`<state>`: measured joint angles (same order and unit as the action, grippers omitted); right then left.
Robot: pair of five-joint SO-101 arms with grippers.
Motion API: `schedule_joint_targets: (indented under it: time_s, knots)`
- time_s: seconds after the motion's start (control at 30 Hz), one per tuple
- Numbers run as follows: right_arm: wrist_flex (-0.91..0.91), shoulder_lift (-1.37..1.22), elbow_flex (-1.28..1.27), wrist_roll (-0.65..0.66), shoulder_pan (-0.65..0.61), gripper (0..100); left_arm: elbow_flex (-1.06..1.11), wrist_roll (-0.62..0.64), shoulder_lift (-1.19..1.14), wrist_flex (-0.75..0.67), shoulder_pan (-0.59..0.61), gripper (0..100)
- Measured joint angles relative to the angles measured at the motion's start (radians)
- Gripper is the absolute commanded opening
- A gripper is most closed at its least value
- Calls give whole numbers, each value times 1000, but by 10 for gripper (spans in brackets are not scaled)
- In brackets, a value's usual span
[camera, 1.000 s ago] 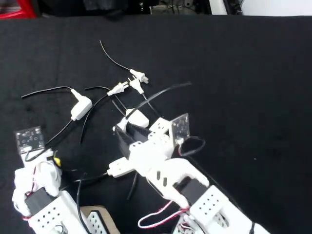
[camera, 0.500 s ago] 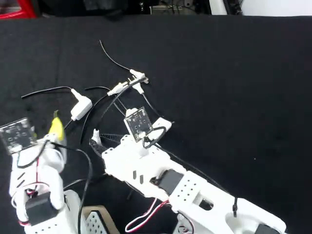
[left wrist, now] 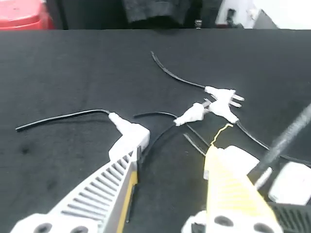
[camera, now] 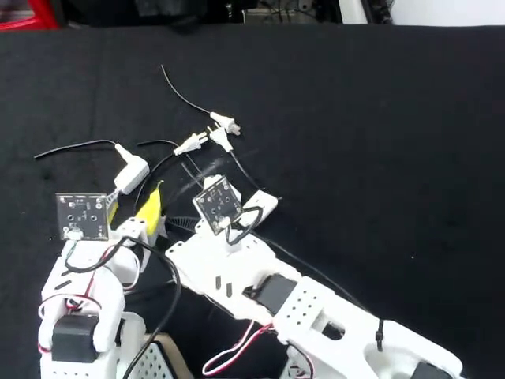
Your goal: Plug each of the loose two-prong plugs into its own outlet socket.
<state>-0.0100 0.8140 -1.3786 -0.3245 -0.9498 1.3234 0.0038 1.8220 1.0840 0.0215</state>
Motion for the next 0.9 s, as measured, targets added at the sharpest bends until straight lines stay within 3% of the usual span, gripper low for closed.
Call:
schedule_joint_targets:
  time_s: [0.17, 0.37, 0.47, 0.7, 0.9]
  knots:
    - [0, 0, 0, 34, 5, 12, 0, -17, 0, 28, -60, 223]
    - [-2, 0, 0, 38, 21, 12, 0, -75, 0, 29, -35, 223]
    - [-83, 0, 25, 38, 35, 12, 2, -77, -2, 37, 38, 223]
    - [-535, 0, 187, 35, 77, 12, 2, -81, -2, 112, 288, 223]
    - [-809, 0, 275, 15, 140, 12, 80, -242, -2, 206, 555, 223]
